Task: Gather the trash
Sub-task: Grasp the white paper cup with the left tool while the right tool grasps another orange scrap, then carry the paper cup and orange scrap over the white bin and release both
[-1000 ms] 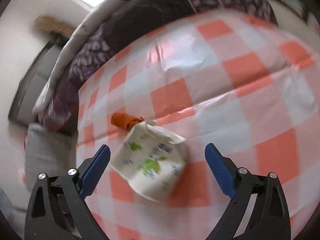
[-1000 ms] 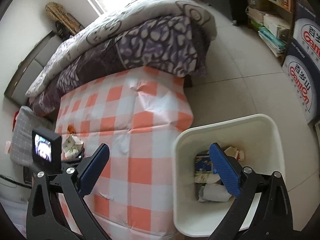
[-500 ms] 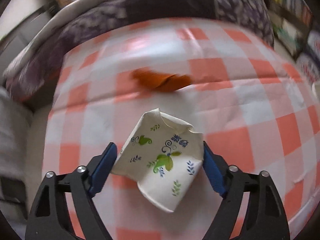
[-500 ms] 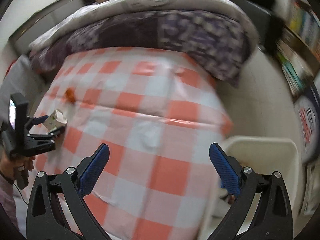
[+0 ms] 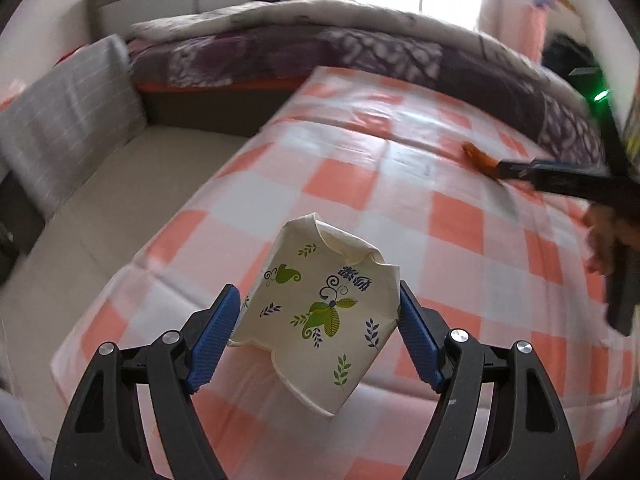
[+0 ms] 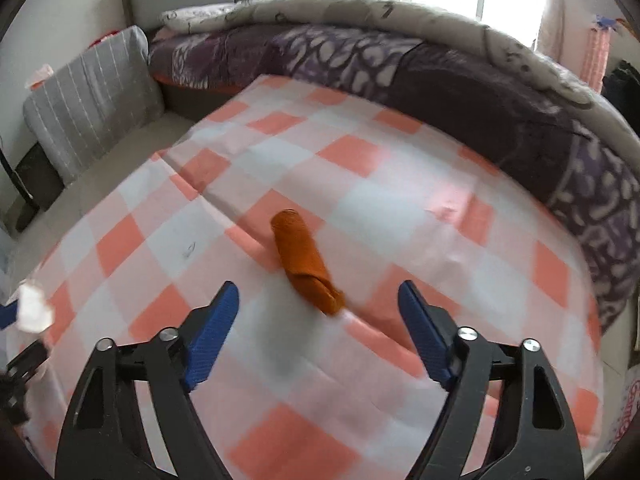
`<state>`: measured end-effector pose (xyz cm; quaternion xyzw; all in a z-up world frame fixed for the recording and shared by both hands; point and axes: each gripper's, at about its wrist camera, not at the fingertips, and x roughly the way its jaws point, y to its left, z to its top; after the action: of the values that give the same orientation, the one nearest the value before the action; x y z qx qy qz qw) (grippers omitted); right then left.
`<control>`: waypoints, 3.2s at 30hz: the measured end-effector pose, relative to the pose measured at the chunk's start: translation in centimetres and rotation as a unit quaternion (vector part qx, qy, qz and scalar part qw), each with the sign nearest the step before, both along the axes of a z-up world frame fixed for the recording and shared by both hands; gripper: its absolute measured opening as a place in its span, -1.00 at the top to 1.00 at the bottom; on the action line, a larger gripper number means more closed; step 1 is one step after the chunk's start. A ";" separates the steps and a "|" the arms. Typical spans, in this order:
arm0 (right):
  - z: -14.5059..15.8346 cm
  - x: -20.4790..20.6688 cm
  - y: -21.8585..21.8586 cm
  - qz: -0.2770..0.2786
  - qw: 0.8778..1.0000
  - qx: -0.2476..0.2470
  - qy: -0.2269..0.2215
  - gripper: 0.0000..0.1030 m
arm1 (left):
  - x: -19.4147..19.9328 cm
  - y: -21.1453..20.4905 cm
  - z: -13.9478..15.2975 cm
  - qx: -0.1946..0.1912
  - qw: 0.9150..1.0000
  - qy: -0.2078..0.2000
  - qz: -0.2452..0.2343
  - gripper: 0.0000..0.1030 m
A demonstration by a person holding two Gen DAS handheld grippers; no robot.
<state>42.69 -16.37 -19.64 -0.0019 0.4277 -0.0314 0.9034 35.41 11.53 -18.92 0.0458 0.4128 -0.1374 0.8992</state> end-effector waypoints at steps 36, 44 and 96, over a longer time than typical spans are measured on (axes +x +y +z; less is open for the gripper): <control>14.4 -25.8 -2.8 -0.026 0.994 0.064 -0.083 0.67 | -16.5 -5.4 18.6 -0.071 0.990 -0.059 0.109 -0.47; 12.4 -30.1 -7.7 -0.075 0.991 0.069 -0.088 0.67 | -19.8 -8.4 17.1 -0.127 0.981 -0.064 0.136 -0.47; 13.0 -43.5 -30.3 -0.407 0.887 0.144 -0.163 -0.49 | -24.9 -37.8 10.9 -0.165 0.972 0.040 -0.160 -0.65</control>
<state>-0.79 -46.66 -6.61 0.3077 0.2373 -0.3346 0.8585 10.54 -26.23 -8.00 -0.0432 0.4072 -0.3474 0.8436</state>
